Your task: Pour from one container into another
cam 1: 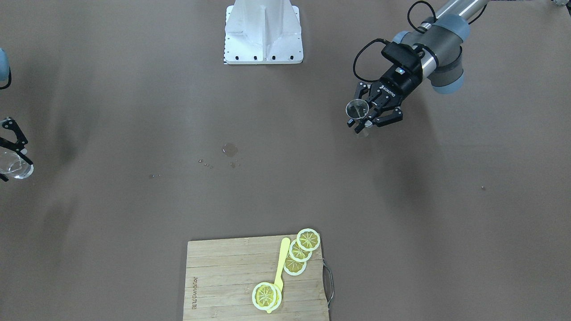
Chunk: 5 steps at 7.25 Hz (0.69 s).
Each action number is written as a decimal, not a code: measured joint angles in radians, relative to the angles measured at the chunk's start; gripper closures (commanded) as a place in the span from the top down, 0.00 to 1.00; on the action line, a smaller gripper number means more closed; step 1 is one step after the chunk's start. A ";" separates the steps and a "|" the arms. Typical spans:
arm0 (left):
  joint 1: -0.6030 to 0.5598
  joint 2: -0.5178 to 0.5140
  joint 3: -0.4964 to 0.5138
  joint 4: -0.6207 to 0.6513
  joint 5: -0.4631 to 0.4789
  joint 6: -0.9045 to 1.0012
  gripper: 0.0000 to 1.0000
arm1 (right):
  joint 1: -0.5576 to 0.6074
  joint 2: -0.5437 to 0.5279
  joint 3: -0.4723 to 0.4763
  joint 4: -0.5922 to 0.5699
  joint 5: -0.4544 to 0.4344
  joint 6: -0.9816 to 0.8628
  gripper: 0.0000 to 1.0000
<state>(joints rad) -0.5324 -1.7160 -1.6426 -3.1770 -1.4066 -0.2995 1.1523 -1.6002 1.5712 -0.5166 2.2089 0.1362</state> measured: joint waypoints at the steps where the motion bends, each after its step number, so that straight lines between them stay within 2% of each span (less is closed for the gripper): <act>1: 0.022 0.030 -0.007 -0.006 0.073 -0.032 0.00 | -0.002 -0.007 -0.081 0.141 -0.003 0.050 0.00; 3: 0.082 0.068 -0.014 -0.014 0.268 -0.097 0.00 | -0.020 -0.008 -0.187 0.311 -0.028 0.098 0.00; 5: 0.137 0.108 -0.016 -0.015 0.460 -0.148 0.00 | -0.064 -0.005 -0.226 0.357 -0.082 0.099 0.00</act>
<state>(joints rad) -0.3955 -1.6080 -1.6589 -3.1917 -0.9468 -0.4475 1.0885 -1.6056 1.3449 -0.1597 2.1270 0.2347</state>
